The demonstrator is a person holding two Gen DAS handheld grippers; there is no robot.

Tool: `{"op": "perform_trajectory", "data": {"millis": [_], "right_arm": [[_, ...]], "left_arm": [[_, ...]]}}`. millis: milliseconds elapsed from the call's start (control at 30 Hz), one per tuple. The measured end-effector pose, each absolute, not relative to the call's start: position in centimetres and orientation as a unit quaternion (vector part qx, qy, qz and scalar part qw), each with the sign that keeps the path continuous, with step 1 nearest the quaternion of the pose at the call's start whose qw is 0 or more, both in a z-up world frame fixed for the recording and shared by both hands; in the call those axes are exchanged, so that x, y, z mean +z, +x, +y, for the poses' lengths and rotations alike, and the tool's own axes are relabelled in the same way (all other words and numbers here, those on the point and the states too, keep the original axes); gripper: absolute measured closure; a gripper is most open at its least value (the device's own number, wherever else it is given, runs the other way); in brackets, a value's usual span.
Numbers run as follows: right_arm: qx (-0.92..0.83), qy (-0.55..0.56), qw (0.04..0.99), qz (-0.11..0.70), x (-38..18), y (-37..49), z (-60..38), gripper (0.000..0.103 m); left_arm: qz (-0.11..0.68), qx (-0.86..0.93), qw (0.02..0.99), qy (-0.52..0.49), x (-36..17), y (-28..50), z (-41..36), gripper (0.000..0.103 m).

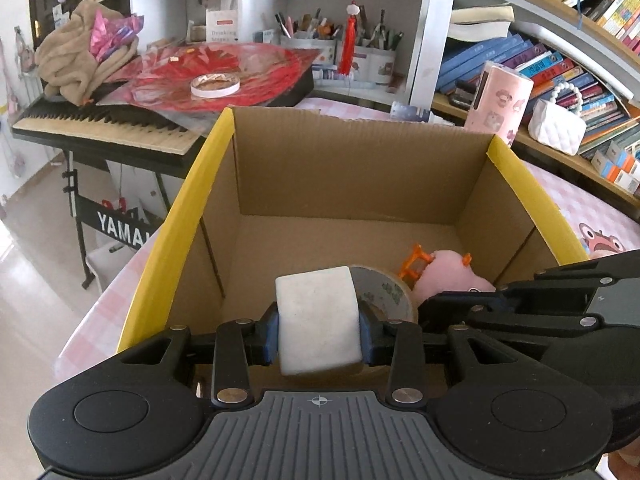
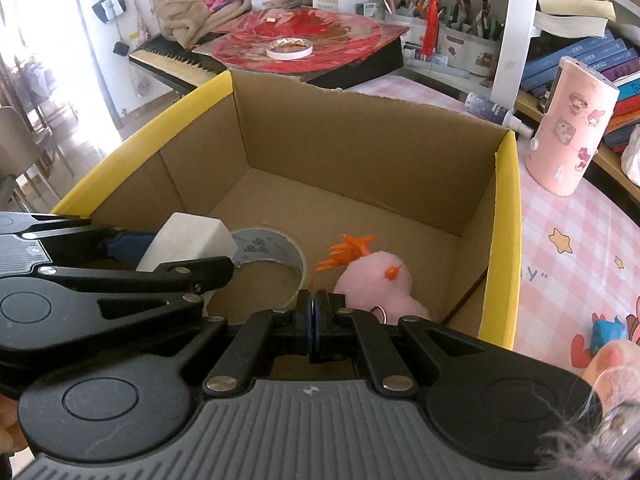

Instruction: Organize objects

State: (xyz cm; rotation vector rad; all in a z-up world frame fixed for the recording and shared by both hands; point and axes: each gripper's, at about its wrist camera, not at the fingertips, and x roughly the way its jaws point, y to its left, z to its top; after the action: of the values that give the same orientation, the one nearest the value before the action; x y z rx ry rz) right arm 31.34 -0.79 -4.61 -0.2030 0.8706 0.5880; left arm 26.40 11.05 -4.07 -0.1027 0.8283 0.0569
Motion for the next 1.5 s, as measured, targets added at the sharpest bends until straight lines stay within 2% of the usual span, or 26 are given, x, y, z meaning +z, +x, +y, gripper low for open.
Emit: {"op": "perform_trajectory", "data": {"millis": [100,167,200,233,367,433,467,633,733,867,1100,1500], "right_arm": [[0.269,-0.084,0.87,0.404,-4.2,31.0,-1.1,0.098],[0.265,-0.069,0.878,0.394,-3.5,30.6,-1.6,0.098],[0.261,-0.064,0.883,0.386,-3.1,30.4,-1.9,0.096],[0.256,-0.059,0.888,0.377,-2.8,30.1,-2.3,0.093],[0.227,-0.032,0.908,0.35,-1.2,28.7,-3.9,0.079],[0.217,-0.018,0.917,0.335,-0.4,27.8,-4.7,0.067],[0.211,-0.013,0.922,0.324,0.0,27.1,-5.1,0.066],[0.183,-0.008,0.94,0.288,1.2,23.7,-5.7,0.054],[0.177,-0.019,0.944,0.28,1.0,21.6,-5.4,0.052],[0.167,-0.039,0.942,0.289,0.2,19.0,-4.9,0.046],[0.136,-0.071,0.938,0.311,-1.4,14.9,-3.6,0.025],[0.083,-0.074,0.938,0.329,-2.8,9.6,-2.7,0.008]], "left_arm": [[0.392,0.026,0.917,-0.061,-3.6,25.9,11.2,0.063],[0.374,0.03,0.924,-0.071,-2.9,25.1,11.4,0.052],[0.363,0.026,0.928,-0.075,-2.6,24.7,11.4,0.05],[0.354,0.023,0.932,-0.075,-2.1,24.4,11.3,0.046],[0.306,0.041,0.949,-0.061,-0.3,22.3,11.1,0.018],[0.281,0.032,0.957,-0.06,0.7,21.0,11.1,0.014],[0.274,0.03,0.959,-0.06,1.0,20.5,11.1,0.012],[0.257,0.042,0.964,-0.06,1.5,17.4,11.0,0.01],[0.269,0.051,0.96,-0.066,1.0,16.0,11.6,0.009],[0.284,0.066,0.954,-0.071,0.2,13.9,12.7,0.009],[0.306,0.073,0.948,-0.053,-0.9,10.5,13.0,0.009],[0.332,0.075,0.94,-0.035,-1.9,5.5,14.0,0.003]]}}
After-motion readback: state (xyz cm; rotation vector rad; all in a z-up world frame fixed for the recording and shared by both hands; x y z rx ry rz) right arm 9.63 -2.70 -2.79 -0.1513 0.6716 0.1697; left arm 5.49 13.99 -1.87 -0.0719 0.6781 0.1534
